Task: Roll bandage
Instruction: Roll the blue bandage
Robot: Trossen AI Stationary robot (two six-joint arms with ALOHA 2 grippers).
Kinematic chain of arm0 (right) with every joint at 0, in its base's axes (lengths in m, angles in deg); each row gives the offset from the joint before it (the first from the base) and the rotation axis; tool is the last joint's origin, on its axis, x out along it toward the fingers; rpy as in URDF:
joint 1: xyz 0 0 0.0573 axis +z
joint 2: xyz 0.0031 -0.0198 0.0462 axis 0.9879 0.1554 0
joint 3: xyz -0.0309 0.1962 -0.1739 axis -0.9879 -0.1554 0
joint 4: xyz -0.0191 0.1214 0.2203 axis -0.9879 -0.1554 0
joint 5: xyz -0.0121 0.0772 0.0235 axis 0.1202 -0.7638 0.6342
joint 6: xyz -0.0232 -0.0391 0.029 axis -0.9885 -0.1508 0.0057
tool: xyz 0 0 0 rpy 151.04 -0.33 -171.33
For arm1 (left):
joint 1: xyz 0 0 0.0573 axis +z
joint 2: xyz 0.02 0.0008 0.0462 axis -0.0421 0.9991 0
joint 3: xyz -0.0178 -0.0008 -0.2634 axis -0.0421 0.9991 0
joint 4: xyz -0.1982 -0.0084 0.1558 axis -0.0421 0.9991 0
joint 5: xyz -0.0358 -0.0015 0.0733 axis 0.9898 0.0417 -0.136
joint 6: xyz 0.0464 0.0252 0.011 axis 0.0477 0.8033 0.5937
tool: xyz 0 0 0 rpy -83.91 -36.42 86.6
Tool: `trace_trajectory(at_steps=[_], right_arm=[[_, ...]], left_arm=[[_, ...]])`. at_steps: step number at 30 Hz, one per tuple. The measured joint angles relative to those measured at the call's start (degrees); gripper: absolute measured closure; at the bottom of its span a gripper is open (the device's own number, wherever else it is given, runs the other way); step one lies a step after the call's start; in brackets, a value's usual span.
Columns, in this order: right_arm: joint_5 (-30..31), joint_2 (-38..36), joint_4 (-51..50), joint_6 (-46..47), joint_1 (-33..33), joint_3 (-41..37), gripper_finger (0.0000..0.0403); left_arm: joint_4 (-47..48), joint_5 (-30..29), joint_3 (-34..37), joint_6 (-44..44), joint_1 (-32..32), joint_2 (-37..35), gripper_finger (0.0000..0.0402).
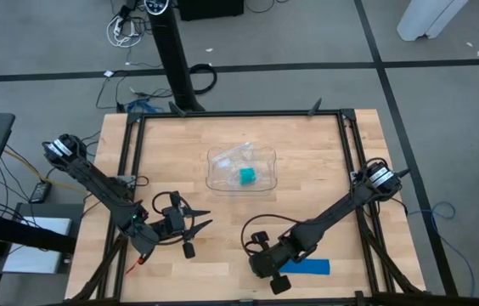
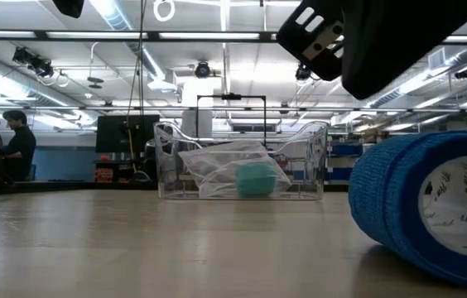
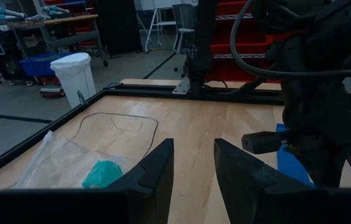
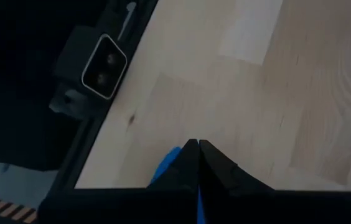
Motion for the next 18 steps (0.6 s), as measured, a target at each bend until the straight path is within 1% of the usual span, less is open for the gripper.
trace_trajectory(at_steps=[10,18], right_arm=[[-0.7,0.1,3.0,0.4,0.1,-3.2,0.0385],[-2.9,-0.1,1.4,3.1,1.0,-4.1,0.0378]], left_arm=[[0.0,0.0,0.0,0.0,0.0,0.0,0.0280],[0.1,0.0,0.0,0.3,0.0,0.0,0.0280]])
